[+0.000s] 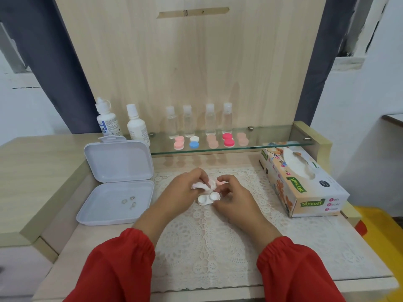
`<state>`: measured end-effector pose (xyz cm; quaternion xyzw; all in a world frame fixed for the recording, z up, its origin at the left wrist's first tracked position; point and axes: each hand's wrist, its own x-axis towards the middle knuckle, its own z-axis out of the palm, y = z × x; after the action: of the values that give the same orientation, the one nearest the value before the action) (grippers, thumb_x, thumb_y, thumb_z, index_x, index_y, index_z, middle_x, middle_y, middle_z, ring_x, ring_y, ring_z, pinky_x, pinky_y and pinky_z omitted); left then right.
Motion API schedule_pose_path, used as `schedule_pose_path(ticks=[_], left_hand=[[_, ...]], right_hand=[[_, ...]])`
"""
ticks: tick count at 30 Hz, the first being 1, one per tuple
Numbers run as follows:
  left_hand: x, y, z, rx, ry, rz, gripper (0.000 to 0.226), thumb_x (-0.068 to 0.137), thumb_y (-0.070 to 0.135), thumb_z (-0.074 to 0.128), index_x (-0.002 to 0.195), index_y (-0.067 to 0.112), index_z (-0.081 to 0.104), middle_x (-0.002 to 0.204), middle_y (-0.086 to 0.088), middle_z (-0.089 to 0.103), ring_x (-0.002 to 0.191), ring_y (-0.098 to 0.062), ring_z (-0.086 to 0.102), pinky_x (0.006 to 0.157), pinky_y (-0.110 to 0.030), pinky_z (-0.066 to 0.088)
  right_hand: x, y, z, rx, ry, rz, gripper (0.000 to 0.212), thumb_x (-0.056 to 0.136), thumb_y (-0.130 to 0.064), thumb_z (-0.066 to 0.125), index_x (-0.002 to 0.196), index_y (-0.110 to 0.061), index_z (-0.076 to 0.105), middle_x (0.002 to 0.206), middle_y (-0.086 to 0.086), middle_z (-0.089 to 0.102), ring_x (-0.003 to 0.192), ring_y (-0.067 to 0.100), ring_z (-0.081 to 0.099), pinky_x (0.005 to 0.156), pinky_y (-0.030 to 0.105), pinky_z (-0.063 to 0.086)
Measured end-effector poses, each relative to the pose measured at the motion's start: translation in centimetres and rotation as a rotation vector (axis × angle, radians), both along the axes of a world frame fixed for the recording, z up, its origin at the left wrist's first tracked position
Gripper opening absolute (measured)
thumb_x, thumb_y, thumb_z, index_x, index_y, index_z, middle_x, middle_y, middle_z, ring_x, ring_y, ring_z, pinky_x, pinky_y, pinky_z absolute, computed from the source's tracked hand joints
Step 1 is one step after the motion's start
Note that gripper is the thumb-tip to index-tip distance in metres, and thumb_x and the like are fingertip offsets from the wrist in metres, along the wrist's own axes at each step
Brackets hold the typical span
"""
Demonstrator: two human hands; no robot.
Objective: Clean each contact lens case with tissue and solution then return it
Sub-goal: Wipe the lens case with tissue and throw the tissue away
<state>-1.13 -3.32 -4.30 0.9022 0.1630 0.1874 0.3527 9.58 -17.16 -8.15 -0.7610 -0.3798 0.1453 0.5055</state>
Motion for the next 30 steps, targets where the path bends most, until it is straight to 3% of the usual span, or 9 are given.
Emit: schedule_pose_path(ticks=[4, 8, 13, 18, 22, 26, 30], left_hand=[[0.2, -0.2, 0.5, -0.078, 0.035, -0.063, 0.028, 0.084, 0.005, 0.06, 0.088, 0.033, 0.059, 0.091, 0.009, 0.067, 0.083, -0.012, 0.061, 0.066, -0.021, 0.048], [0.6, -0.5, 0.8, -0.046, 0.036, -0.07, 0.027, 0.083, 0.005, 0.061, 0.087, 0.032, 0.057, 0.091, 0.009, 0.066, 0.084, -0.011, 0.059, 0.067, -0.019, 0.046], [0.3, -1.2, 0.2, 0.343, -0.003, -0.068, 0.015, 0.086, 0.011, 0.058, 0.096, 0.022, 0.059, 0.095, 0.003, 0.062, 0.085, -0.018, 0.055, 0.073, -0.04, 0.048], [-0.1, -1.4, -0.7, 0.515, -0.079, -0.075, 0.017, 0.084, 0.012, 0.058, 0.1, 0.018, 0.06, 0.101, 0.0, 0.063, 0.088, -0.023, 0.055, 0.072, -0.038, 0.049], [0.9, -1.5, 0.3, 0.403, 0.04, -0.018, 0.011, 0.093, 0.017, 0.051, 0.102, 0.023, 0.051, 0.094, 0.0, 0.059, 0.083, -0.021, 0.052, 0.071, -0.041, 0.048], [1.6, -1.3, 1.3, 0.209, 0.152, 0.017, 0.01, 0.094, 0.014, 0.051, 0.098, 0.023, 0.048, 0.088, -0.002, 0.06, 0.077, -0.02, 0.054, 0.064, -0.032, 0.043], [1.9, -0.5, 2.1, 0.01, 0.218, 0.077, 0.015, 0.09, 0.009, 0.053, 0.088, 0.024, 0.051, 0.087, 0.001, 0.059, 0.071, -0.01, 0.05, 0.057, -0.023, 0.037]], right_hand=[[-0.7, -0.3, 0.5, 0.175, 0.143, 0.02, 0.036, 0.078, -0.006, 0.069, 0.103, -0.029, 0.059, 0.098, -0.004, 0.065, 0.079, 0.009, 0.063, 0.066, 0.019, 0.052], [-0.4, -0.4, 0.5, 0.241, 0.269, -0.017, 0.035, 0.079, 0.0, 0.068, 0.103, -0.026, 0.061, 0.097, 0.003, 0.063, 0.07, 0.006, 0.059, 0.06, 0.018, 0.052], [0.3, -0.1, 0.2, 0.262, 0.306, -0.101, 0.036, 0.079, -0.005, 0.069, 0.105, -0.029, 0.058, 0.093, 0.0, 0.058, 0.062, 0.004, 0.056, 0.054, 0.014, 0.047], [0.4, -0.1, 0.3, 0.29, 0.344, -0.086, 0.04, 0.078, -0.003, 0.07, 0.108, -0.026, 0.059, 0.093, -0.001, 0.059, 0.062, 0.006, 0.057, 0.055, 0.015, 0.047], [0.2, -0.4, 0.4, 0.342, 0.377, 0.006, 0.042, 0.078, 0.006, 0.067, 0.109, -0.022, 0.061, 0.09, -0.004, 0.057, 0.067, 0.012, 0.06, 0.06, 0.024, 0.051], [-0.1, -0.4, 0.2, 0.365, 0.381, 0.067, 0.046, 0.075, 0.008, 0.067, 0.107, -0.024, 0.064, 0.087, -0.012, 0.059, 0.075, 0.016, 0.063, 0.069, 0.033, 0.054], [-0.4, -0.4, 0.3, 0.348, 0.325, 0.097, 0.046, 0.073, 0.008, 0.067, 0.103, -0.027, 0.065, 0.088, -0.014, 0.061, 0.077, 0.015, 0.064, 0.067, 0.03, 0.052]])
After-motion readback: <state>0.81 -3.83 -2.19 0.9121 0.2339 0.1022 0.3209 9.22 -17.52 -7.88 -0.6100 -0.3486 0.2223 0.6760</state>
